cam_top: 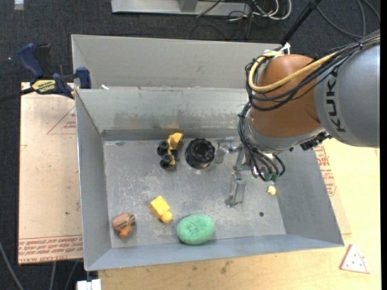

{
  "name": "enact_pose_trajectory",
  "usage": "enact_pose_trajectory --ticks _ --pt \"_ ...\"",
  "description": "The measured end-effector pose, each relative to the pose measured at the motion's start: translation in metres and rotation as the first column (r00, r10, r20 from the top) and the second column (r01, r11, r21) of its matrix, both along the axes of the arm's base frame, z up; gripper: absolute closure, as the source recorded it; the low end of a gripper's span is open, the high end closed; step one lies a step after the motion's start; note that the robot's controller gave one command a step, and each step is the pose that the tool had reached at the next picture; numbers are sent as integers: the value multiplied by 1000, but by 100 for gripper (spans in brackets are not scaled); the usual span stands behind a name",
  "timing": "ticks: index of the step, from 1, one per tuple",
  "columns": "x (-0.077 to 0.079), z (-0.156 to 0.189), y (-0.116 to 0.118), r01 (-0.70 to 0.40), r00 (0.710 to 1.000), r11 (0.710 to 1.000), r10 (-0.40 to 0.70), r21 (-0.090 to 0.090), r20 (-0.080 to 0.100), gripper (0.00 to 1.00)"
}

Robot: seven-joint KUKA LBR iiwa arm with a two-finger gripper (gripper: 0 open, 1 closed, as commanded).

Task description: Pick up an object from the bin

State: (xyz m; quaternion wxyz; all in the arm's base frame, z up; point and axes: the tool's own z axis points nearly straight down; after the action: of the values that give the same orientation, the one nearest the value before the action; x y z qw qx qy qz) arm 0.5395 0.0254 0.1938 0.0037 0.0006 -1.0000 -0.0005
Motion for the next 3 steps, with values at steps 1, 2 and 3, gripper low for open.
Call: enact_pose_trajectory --ticks 1,2,3 --pt "2 4 0 1 1000 1000 -1 0 8 0" --pt "-20 -42 22 -130 992 992 130 0 10 0" --pt "-45 -76 56 -379 925 925 379 0 8 0"
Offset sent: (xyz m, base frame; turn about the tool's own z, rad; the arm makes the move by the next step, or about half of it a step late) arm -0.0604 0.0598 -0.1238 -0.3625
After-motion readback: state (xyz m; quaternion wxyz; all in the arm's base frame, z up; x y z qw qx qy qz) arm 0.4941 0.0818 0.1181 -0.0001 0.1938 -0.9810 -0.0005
